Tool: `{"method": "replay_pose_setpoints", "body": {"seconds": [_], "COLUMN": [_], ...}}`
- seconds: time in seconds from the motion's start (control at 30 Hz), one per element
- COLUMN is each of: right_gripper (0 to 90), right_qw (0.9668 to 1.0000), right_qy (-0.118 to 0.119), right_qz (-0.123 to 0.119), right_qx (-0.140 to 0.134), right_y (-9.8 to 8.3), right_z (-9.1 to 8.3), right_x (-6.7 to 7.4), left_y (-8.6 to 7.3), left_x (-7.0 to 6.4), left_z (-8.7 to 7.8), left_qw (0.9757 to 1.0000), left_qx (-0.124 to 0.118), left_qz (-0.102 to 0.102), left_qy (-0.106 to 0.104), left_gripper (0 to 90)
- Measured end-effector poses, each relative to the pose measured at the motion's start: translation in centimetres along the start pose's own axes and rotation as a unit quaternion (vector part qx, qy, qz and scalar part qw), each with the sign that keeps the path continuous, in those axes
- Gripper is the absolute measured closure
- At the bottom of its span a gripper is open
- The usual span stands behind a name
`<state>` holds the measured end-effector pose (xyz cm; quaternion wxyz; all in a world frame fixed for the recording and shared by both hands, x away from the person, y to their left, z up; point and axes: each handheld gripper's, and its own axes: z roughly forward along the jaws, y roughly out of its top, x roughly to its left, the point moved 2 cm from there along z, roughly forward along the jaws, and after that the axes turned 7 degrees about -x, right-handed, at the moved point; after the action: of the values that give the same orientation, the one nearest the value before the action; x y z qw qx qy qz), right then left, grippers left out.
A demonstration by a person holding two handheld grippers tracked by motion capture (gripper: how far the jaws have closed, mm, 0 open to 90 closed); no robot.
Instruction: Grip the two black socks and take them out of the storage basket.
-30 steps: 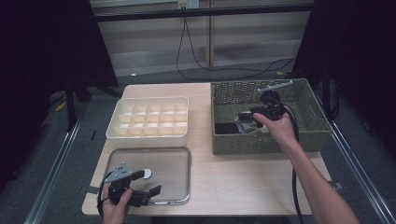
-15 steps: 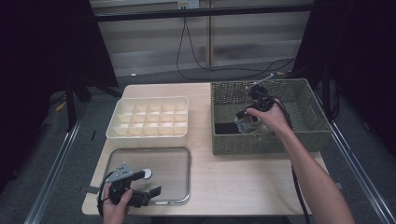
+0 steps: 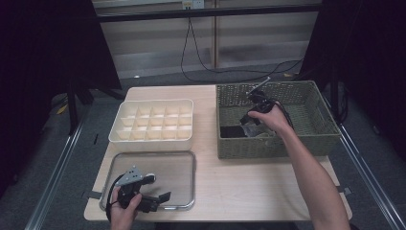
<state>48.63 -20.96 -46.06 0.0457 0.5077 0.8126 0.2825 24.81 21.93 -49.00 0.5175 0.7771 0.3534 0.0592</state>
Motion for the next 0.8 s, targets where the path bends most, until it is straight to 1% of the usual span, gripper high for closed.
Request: {"method": "replay_pose_setpoints", "body": {"seconds": [0.03,0.07,0.13,0.17,0.2,0.23,0.3,0.33,0.37,0.43,0.5,0.57,0.6,0.67,0.77,0.8], "right_gripper": [35.2,35.0,34.3,33.6,32.9,31.8,30.1,30.2,30.7,35.3,42.4,53.6,59.7,68.1,72.7,73.6], "right_qw": [1.0000,1.0000,0.9999,0.9999,0.9998,0.9998,0.9996,0.9995,0.9993,0.9990,0.9988,0.9986,0.9988,0.9990,0.9990,0.9991], "right_qy": [0.005,0.007,0.004,0.004,0.002,0.002,0.000,-0.002,-0.004,-0.009,-0.008,-0.014,-0.012,-0.012,-0.014,-0.014], "right_qz": [0.005,0.005,-0.004,-0.003,-0.002,-0.009,-0.011,-0.017,-0.013,-0.013,-0.015,-0.017,-0.015,-0.015,-0.016,-0.016], "right_qx": [-0.005,0.000,0.010,0.016,0.018,0.018,0.025,0.028,0.034,0.042,0.047,0.049,0.045,0.041,0.039,0.037], "right_y": [0.1,0.0,-0.1,-0.1,-0.2,-0.3,-0.4,-0.4,-0.5,-0.6,-0.7,-0.7,-0.6,-0.6,-0.6,-0.6], "right_z": [0.1,0.3,0.7,0.7,0.7,0.8,0.9,1.1,1.1,1.2,1.2,1.2,1.1,0.9,0.8,0.6], "right_x": [0.0,-0.1,-0.1,0.1,0.1,0.1,0.2,0.1,0.2,0.2,0.2,0.2,0.2,0.3,0.4,0.4], "left_y": [0.0,0.0,0.0,0.0,0.0,0.0,0.0,0.0,0.0,0.0,0.0,-0.1,-0.1,-0.1,-0.1,-0.1], "left_x": [-0.1,-0.1,-0.3,-0.4,-0.4,-0.3,-0.2,-0.2,-0.2,-0.2,-0.2,-0.2,-0.1,-0.1,-0.1,-0.1], "left_z": [0.1,0.1,0.2,0.2,0.2,0.2,0.1,0.1,0.1,0.0,0.0,-0.1,-0.1,-0.2,-0.3,-0.3], "left_qw": [1.0000,1.0000,0.9999,0.9999,0.9999,0.9999,0.9999,1.0000,1.0000,1.0000,1.0000,1.0000,1.0000,1.0000,1.0000,1.0000], "left_qx": [0.001,0.004,0.006,0.006,0.005,0.005,0.004,0.003,0.001,0.002,0.001,0.001,0.002,0.001,0.001,0.000], "left_qz": [0.001,0.005,0.008,0.008,0.008,0.008,0.007,0.006,0.005,0.005,0.004,0.006,0.007,0.005,0.006,0.006], "left_qy": [-0.004,-0.005,-0.004,-0.006,-0.006,-0.005,-0.007,-0.005,-0.005,-0.002,-0.002,-0.002,-0.001,-0.001,0.004,0.001], "left_gripper": [4.1,4.1,4.1,4.1,4.1,4.1,4.1,4.1,4.1,4.1,4.1,4.1,4.1,4.1,4.1,4.1]}}
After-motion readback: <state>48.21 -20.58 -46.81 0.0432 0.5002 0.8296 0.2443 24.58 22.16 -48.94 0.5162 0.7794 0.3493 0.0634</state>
